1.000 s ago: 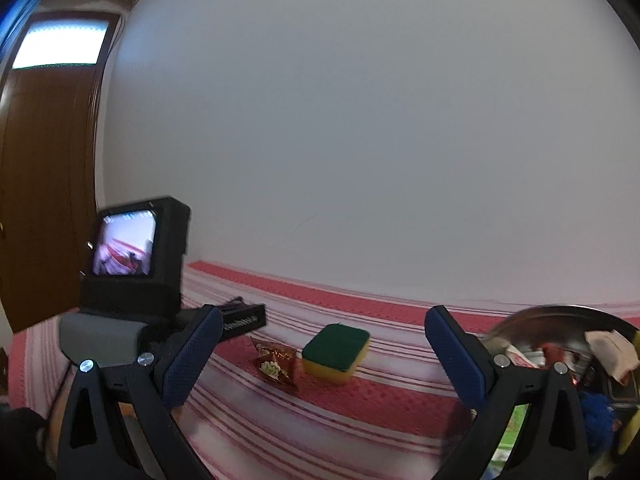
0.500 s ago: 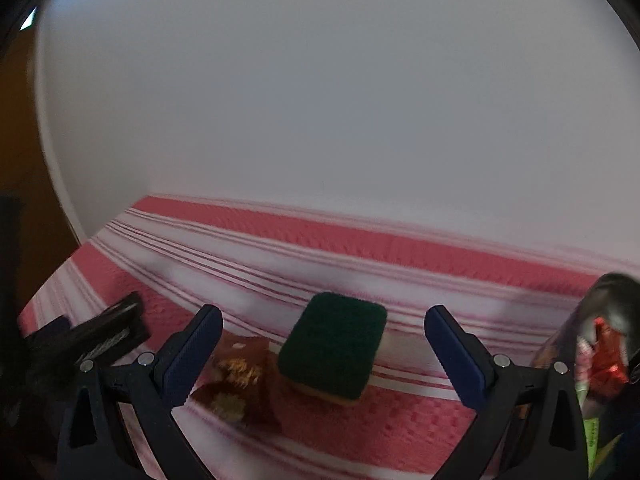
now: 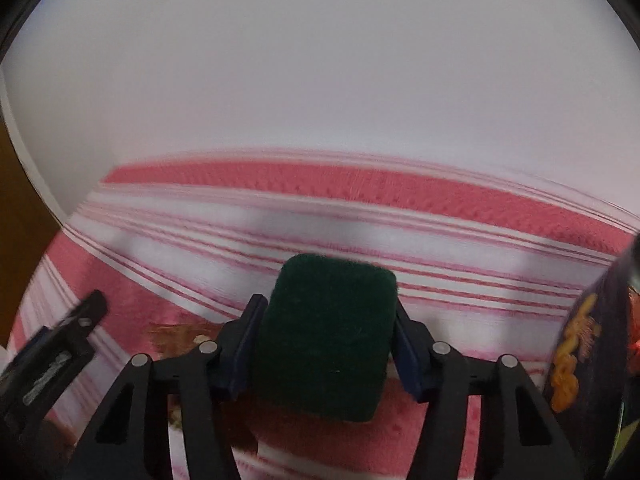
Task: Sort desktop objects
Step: 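Grasp the green-yellow sponge with the right gripper while the left gripper grasps the red snack packet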
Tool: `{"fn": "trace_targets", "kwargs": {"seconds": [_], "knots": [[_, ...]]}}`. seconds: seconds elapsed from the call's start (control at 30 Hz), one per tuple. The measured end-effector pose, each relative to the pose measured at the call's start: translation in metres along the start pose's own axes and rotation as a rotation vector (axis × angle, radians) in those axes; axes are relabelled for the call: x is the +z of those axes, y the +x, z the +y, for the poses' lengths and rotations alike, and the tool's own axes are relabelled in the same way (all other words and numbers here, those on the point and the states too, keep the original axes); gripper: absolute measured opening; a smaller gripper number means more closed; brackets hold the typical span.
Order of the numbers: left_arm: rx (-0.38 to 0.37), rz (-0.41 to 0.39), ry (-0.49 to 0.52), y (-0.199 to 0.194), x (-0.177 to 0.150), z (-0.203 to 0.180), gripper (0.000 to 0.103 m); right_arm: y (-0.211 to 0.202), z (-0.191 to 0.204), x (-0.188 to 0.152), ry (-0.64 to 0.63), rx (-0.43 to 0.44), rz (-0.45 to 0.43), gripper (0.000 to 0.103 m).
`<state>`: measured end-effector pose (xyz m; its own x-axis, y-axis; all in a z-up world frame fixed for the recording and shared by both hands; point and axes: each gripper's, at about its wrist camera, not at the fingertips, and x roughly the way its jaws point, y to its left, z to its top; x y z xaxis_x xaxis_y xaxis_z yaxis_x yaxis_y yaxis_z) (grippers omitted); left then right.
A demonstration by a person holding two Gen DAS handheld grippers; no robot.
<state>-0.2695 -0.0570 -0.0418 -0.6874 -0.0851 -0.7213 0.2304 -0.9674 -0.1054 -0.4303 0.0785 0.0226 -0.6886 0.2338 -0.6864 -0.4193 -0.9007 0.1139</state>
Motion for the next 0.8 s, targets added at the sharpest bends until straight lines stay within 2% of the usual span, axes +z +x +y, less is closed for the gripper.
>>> {"fn": "trace_targets", "kwargs": {"seconds": [0.07,0.17,0.33,0.47,0.57,0.7,0.8], "knots": [[-0.025,-0.018,0.008,-0.006,0.000,-0.003,0.102,-0.032,-0.001,-0.007,-0.026,0.009,-0.125,0.061],[-0.108,-0.033,0.028,-0.014,-0.003,-0.013,0.102,-0.081,-0.007,-0.023,-0.023,0.030,-0.296,0.061],[-0.230,0.005,0.158,-0.021,-0.016,-0.048,0.102,-0.143,-0.021,-0.049,-0.066,0.010,-0.460,0.061],[-0.283,0.023,0.298,-0.030,-0.034,-0.084,0.102,-0.159,-0.027,-0.064,-0.102,0.000,-0.510,0.061],[-0.219,0.050,0.394,-0.027,-0.045,-0.106,0.102,-0.158,-0.031,-0.068,-0.104,0.011,-0.503,0.061],[-0.205,0.163,0.389,-0.014,-0.050,-0.106,0.098,-0.154,-0.041,-0.065,-0.057,0.036,-0.476,0.061],[-0.210,0.150,0.385,-0.019,-0.051,-0.105,0.094,-0.151,-0.044,-0.065,-0.048,0.043,-0.466,0.061]]}}
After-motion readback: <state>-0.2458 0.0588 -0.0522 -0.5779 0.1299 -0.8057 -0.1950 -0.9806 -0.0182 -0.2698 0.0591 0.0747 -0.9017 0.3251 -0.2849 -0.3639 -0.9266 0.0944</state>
